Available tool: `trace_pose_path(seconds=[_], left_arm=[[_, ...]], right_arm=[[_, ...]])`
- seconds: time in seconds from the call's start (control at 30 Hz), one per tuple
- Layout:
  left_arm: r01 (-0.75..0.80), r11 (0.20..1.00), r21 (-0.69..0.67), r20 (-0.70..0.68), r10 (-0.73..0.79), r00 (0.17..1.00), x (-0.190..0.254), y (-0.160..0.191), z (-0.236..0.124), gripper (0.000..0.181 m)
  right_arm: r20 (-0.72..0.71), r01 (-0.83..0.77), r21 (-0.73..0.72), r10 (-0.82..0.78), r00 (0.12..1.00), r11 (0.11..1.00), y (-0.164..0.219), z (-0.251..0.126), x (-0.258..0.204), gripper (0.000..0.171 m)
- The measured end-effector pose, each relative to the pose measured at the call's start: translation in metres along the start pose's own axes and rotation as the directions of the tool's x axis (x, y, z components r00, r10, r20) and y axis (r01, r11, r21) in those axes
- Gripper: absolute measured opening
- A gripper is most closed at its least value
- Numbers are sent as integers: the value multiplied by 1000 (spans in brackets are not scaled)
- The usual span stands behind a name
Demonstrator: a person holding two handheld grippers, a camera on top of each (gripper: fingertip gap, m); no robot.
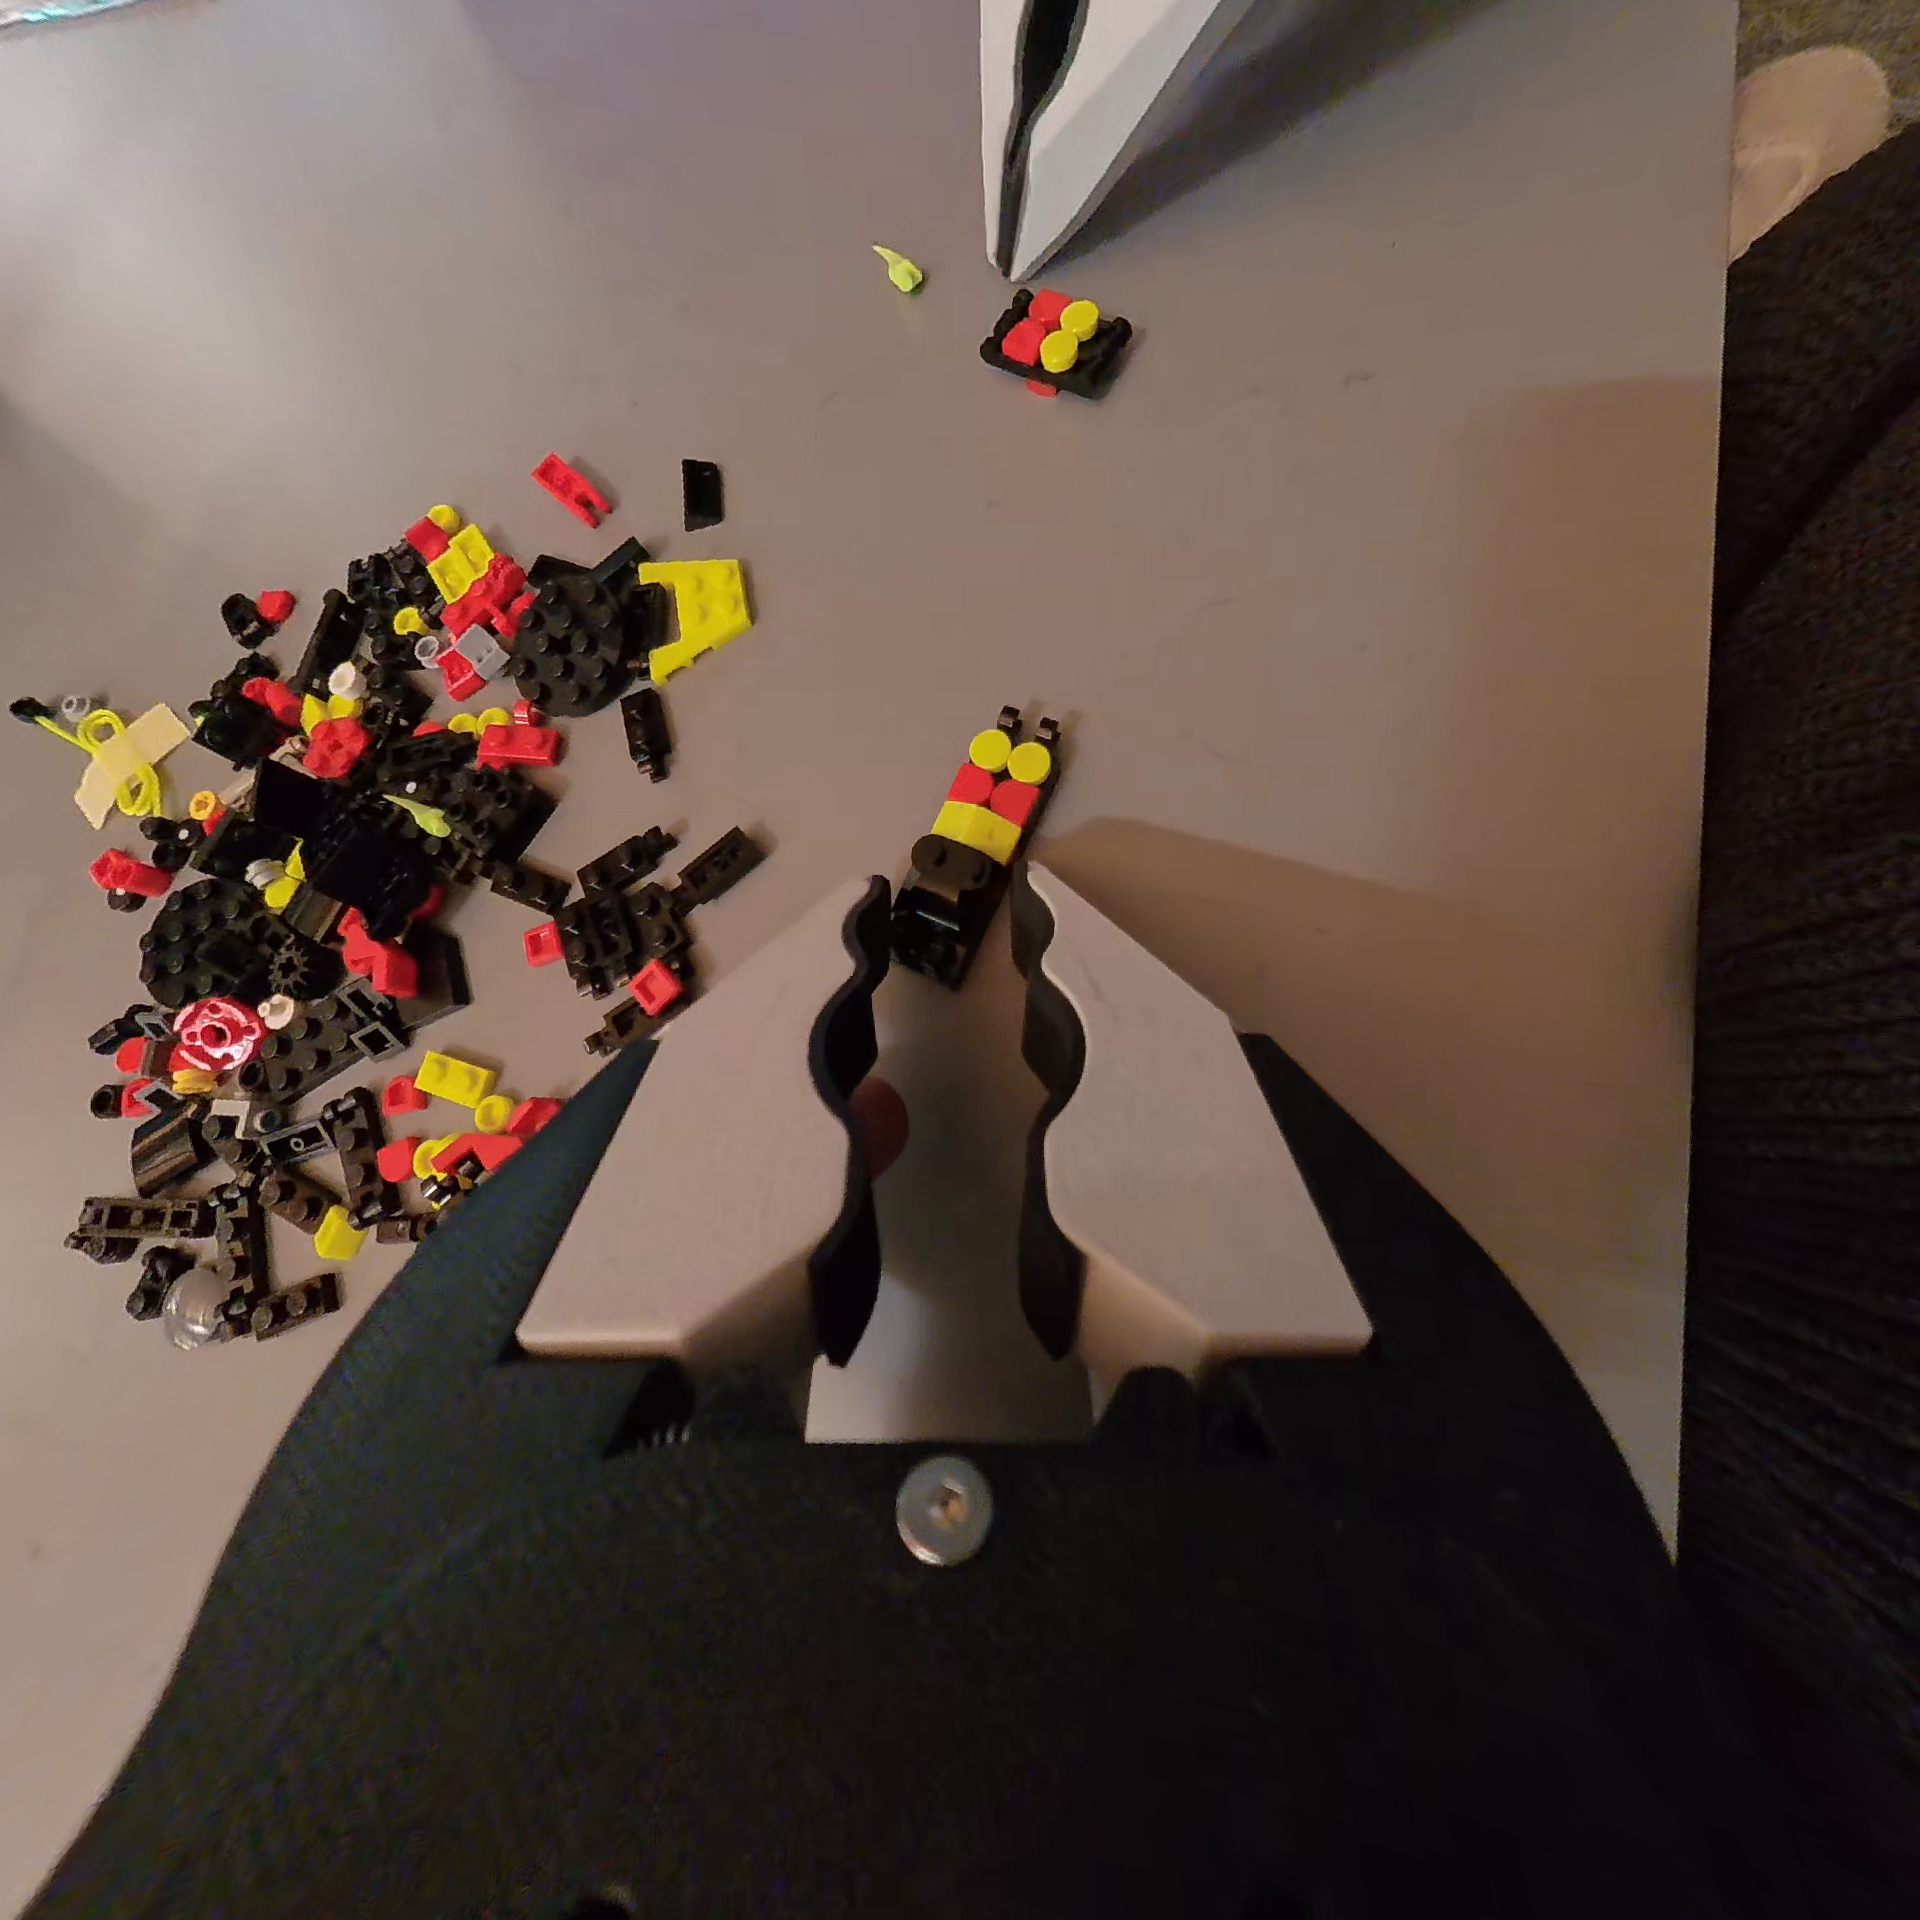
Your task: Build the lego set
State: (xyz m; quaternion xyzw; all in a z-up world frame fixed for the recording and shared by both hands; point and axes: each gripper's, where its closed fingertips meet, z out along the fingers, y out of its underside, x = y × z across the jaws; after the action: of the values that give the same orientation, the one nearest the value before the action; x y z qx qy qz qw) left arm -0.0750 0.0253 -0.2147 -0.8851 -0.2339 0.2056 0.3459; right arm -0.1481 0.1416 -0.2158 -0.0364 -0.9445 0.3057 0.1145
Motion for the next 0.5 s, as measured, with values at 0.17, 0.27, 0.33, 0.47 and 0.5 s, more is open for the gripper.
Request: trace_pose_path(seconds=[0.17, 0.27, 0.33, 0.47, 0.5], left_arm=[[-2, 1000, 0, 2, 2, 1000, 0, 0, 0, 21], [-3, 1000, 0, 2, 3, 1000, 0, 0, 0, 21], [-4, 1000, 0, 2, 4, 1000, 0, 0, 1, 21], [-4, 1000, -1, 2, 4, 1000, 0, 0, 1, 21], [-4, 1000, -1, 2, 4, 1000, 0, 0, 1, 21]], right_arm=[[8, 20, 0, -20, 1000, 1000, -1, 0, -3, 0], [28, 34, 2, -34, 999, 999, -2, 0, -8, 0], [41, 54, 2, -54, 998, 999, -3, 0, -13, 0], [60, 106, 4, -106, 993, 994, -8, 0, -25, 0], [66, 119, 6, -120, 991, 993, -10, 0, -28, 0]])
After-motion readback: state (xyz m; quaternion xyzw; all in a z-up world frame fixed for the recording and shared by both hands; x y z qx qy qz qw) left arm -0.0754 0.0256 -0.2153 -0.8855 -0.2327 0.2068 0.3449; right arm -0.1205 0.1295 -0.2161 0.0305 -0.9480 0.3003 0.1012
